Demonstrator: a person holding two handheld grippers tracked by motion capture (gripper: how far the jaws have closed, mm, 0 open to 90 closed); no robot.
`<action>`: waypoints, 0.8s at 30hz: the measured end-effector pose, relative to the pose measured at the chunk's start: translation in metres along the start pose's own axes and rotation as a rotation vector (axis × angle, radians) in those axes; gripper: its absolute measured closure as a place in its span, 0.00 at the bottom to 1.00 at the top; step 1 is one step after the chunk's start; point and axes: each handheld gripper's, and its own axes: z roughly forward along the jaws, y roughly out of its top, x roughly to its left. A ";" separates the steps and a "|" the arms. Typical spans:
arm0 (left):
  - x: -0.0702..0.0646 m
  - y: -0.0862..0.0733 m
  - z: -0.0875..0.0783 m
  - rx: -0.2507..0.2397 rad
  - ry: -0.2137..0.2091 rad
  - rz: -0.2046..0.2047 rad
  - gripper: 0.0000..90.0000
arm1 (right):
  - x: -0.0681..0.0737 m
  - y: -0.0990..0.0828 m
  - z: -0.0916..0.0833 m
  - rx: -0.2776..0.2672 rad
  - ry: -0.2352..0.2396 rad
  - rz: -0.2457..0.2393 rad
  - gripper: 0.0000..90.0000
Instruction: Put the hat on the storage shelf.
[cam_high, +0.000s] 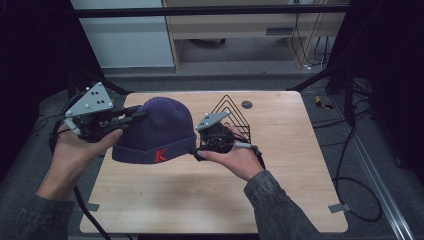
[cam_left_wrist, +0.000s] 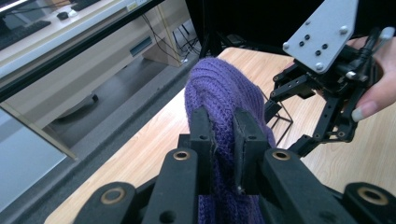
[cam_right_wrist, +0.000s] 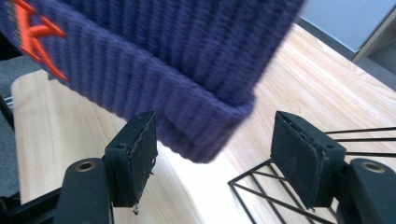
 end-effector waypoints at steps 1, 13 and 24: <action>0.001 0.001 0.000 0.002 0.000 0.005 0.89 | 0.000 0.000 0.000 0.000 0.000 0.000 0.35; 0.015 0.056 0.026 -0.053 -0.024 0.022 0.89 | -0.026 -0.006 -0.040 -0.058 -0.064 0.041 0.34; 0.016 0.102 0.071 -0.074 -0.077 0.084 0.89 | -0.063 -0.023 -0.095 -0.134 -0.148 0.104 0.35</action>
